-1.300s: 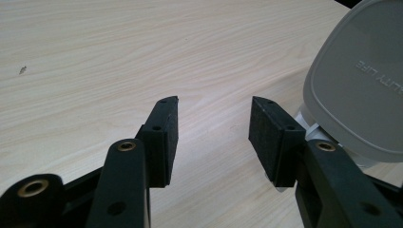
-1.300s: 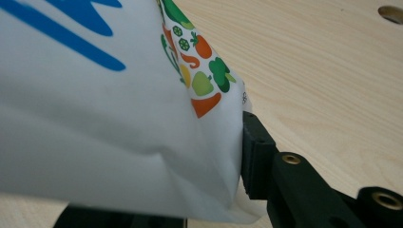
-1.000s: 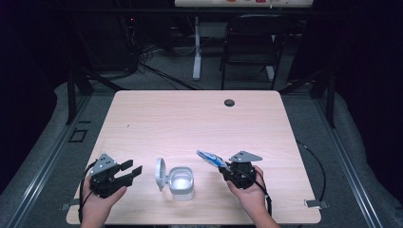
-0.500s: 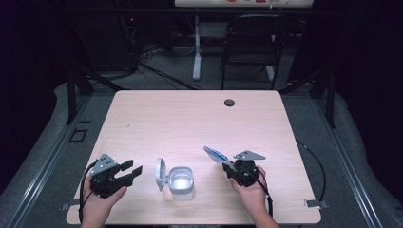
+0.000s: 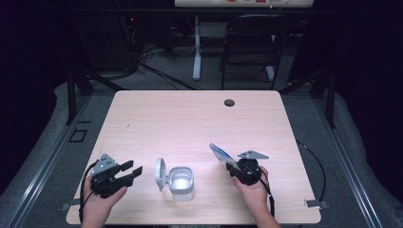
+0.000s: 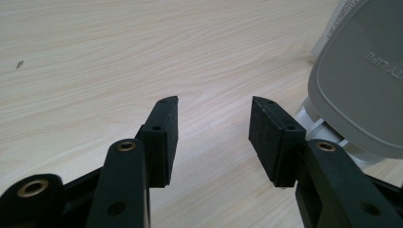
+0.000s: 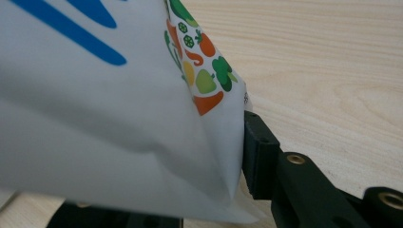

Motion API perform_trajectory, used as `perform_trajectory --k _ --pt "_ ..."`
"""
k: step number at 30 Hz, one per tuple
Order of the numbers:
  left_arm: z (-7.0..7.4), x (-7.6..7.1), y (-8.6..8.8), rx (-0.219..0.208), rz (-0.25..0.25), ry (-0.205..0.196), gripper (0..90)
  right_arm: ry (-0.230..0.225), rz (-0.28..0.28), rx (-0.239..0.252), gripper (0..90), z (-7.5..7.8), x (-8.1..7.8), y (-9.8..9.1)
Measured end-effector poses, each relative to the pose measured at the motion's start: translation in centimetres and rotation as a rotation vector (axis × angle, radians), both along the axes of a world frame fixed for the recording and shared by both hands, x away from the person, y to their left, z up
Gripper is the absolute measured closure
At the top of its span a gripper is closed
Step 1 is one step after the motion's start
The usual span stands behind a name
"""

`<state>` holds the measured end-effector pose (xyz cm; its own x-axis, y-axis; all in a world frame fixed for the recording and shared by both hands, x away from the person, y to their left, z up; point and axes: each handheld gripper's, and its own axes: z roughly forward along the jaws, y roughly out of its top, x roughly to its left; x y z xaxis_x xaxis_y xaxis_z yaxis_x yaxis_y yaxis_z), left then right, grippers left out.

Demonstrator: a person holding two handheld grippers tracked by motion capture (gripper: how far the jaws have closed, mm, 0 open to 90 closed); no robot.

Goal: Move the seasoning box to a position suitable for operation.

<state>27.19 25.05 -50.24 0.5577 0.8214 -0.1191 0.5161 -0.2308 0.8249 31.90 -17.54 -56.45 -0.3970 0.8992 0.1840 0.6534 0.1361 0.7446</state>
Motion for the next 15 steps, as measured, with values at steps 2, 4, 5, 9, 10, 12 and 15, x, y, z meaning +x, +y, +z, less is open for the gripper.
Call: perform_trajectory --k 2,4,5,9,10,12,15 --pt "0.00 0.00 0.01 0.000 0.000 0.000 53.8 0.000 -0.004 -0.001 69.0 -0.13 -0.02 -0.12" --pt "0.00 0.00 0.01 -0.001 0.001 0.000 53.7 -0.003 -0.008 0.009 68.3 -0.17 -0.09 -0.33" --pt "0.00 0.00 0.00 -0.001 0.001 -0.001 53.8 -0.004 -0.009 0.013 68.2 -0.23 -0.11 -0.36" --pt "0.01 0.00 -0.04 -0.003 0.000 -0.002 53.7 -0.001 -0.006 -0.002 66.6 -0.38 -0.28 -0.48" --pt "0.01 0.00 -0.05 -0.003 0.000 -0.002 53.8 0.000 -0.010 0.000 65.9 -0.37 -0.30 -0.57" --pt "0.01 -0.01 -0.07 -0.002 -0.001 -0.002 53.7 -0.004 -0.011 0.004 64.3 -0.35 -0.30 -0.68" --pt "0.04 -0.03 -0.08 -0.005 0.002 -0.002 53.7 -0.006 -0.012 0.005 62.8 -0.26 -0.43 -0.74"
